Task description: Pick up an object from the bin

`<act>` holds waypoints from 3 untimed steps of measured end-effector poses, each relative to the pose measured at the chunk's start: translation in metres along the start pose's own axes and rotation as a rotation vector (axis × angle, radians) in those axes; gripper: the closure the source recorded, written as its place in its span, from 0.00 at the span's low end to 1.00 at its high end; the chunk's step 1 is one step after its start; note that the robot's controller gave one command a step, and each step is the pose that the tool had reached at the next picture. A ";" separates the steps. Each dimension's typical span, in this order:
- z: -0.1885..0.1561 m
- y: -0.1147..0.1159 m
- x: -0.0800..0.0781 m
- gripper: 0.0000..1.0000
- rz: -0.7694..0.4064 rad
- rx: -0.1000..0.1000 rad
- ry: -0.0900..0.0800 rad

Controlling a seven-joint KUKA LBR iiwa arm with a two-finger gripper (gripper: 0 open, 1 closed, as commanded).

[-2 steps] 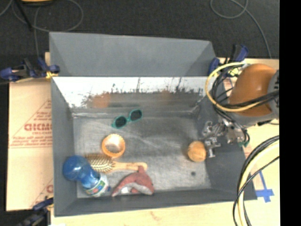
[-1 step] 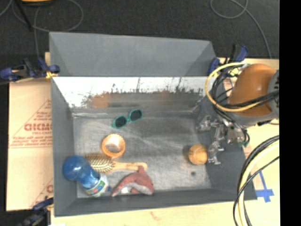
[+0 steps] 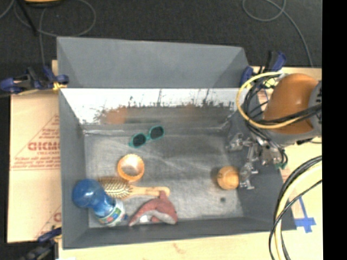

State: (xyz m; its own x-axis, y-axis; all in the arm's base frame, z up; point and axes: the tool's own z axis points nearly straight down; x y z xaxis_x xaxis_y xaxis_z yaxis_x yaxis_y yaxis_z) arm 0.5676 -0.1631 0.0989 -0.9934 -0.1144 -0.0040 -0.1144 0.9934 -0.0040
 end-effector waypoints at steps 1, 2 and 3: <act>0.026 0.004 0.027 1.00 0.180 -0.002 -0.003; 0.026 0.004 0.027 1.00 0.179 -0.001 -0.003; -0.023 0.048 -0.001 1.00 0.197 -0.004 0.005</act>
Offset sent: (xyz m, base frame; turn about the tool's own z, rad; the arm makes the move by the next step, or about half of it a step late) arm 0.0000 0.0000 0.0000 0.0000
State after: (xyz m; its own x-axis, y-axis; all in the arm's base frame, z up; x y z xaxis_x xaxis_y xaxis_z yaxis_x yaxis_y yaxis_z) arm 0.5626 -0.1150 0.1221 -0.9966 0.0819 0.0010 0.0819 0.9966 0.0003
